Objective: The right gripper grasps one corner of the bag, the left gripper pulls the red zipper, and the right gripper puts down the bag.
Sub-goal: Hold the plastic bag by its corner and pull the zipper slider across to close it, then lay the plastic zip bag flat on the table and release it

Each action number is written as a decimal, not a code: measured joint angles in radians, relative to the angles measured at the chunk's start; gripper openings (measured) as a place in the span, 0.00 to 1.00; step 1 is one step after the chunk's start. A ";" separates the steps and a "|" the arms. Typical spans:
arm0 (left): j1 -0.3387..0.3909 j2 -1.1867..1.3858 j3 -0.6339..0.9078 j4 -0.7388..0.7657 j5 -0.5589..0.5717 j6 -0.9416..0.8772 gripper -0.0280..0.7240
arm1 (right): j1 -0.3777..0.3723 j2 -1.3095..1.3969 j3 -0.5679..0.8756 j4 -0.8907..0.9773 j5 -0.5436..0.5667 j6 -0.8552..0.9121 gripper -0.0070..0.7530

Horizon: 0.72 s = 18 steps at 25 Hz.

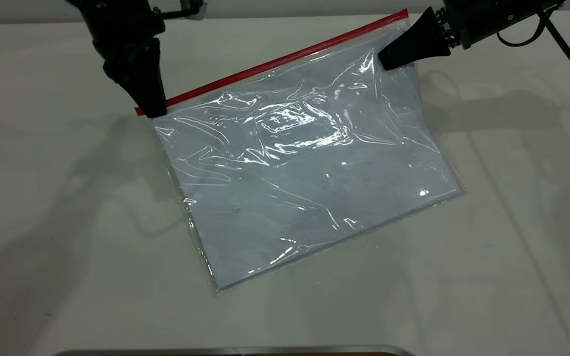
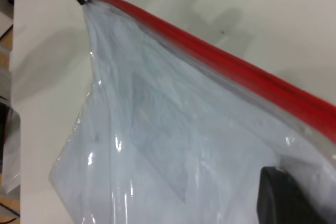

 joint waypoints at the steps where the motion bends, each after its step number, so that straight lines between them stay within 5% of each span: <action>1: 0.000 0.000 0.000 -0.003 -0.001 -0.029 0.13 | -0.001 0.000 0.000 0.000 -0.005 0.000 0.23; 6: 0.004 0.000 0.000 -0.036 -0.001 -0.184 0.35 | -0.014 -0.001 -0.003 0.003 -0.025 0.007 0.60; 10: 0.004 0.000 0.000 -0.069 -0.022 -0.280 0.66 | -0.014 -0.001 -0.034 -0.038 -0.031 0.012 0.80; 14: 0.004 -0.018 -0.011 -0.054 -0.031 -0.368 0.89 | -0.014 -0.005 -0.156 -0.178 -0.011 0.151 0.83; 18: 0.004 -0.084 -0.104 -0.033 0.069 -0.516 0.93 | -0.016 -0.052 -0.313 -0.297 0.035 0.344 0.78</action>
